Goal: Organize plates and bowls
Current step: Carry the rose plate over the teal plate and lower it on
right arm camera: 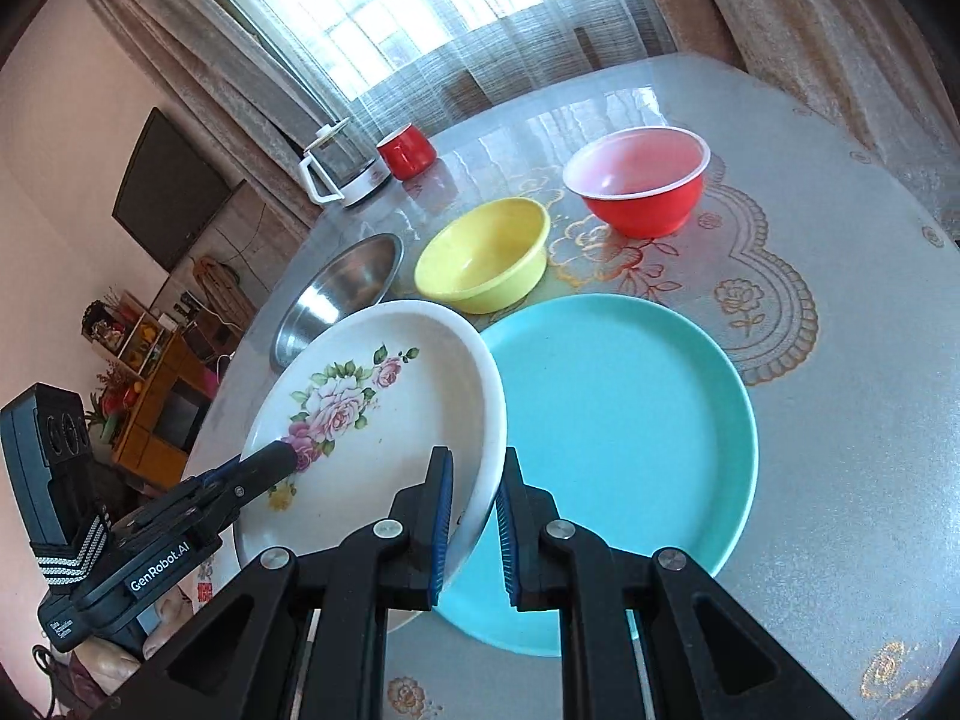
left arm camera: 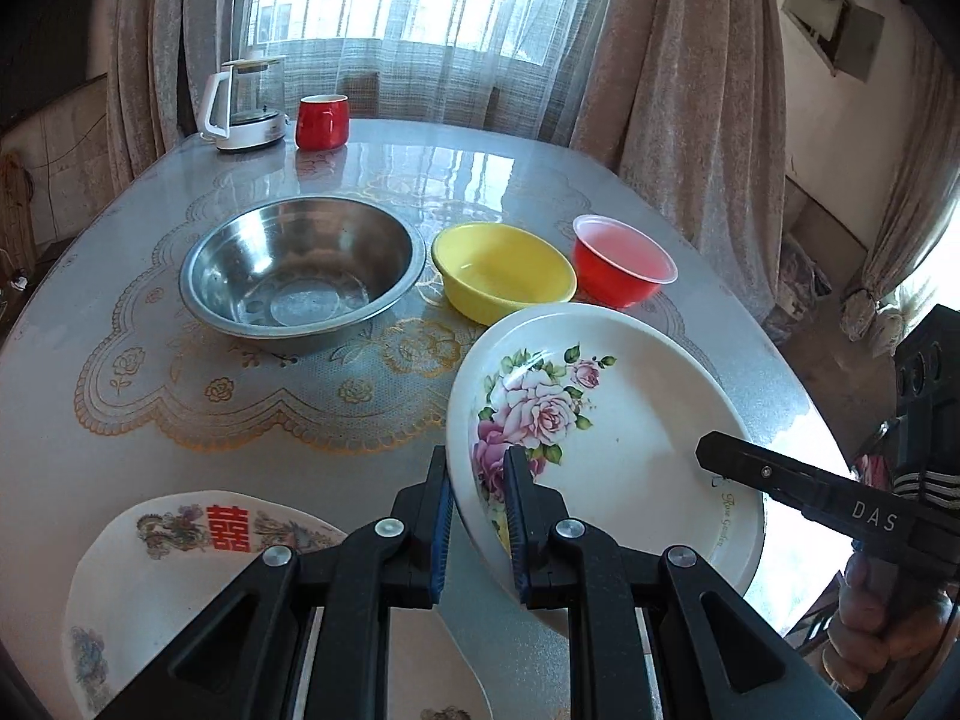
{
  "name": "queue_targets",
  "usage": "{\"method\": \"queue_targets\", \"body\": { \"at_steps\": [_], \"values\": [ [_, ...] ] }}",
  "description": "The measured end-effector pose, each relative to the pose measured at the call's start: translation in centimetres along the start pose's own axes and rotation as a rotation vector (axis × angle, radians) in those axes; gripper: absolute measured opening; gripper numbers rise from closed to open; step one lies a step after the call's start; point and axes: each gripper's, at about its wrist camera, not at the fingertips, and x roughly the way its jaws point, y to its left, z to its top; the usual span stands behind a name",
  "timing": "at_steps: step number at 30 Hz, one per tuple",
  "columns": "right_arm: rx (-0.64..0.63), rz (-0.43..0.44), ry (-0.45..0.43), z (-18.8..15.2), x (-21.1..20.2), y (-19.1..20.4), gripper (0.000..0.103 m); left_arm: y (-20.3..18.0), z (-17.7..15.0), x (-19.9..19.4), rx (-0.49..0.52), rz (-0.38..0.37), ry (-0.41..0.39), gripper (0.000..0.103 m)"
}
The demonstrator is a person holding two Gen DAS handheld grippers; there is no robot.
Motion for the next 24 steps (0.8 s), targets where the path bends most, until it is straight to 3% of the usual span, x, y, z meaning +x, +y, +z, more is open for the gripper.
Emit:
{"method": "queue_targets", "body": {
  "at_steps": [9, 20, 24],
  "values": [
    [0.069, -0.050, -0.011, -0.2, 0.1, -4.3, 0.014, -2.7, 0.2, 3.3, 0.038, 0.007, 0.067, 0.017],
    [0.077, -0.120, -0.003, -0.4, 1.1, -6.3, 0.016, -3.9, -0.1, 6.1, 0.051, 0.031, 0.114, 0.018],
    [0.049, -0.154, 0.012, -0.9, 1.9, -6.4, 0.014, -3.9, -0.3, 7.1, 0.062, 0.077, 0.137, 0.018]
  ]
}}
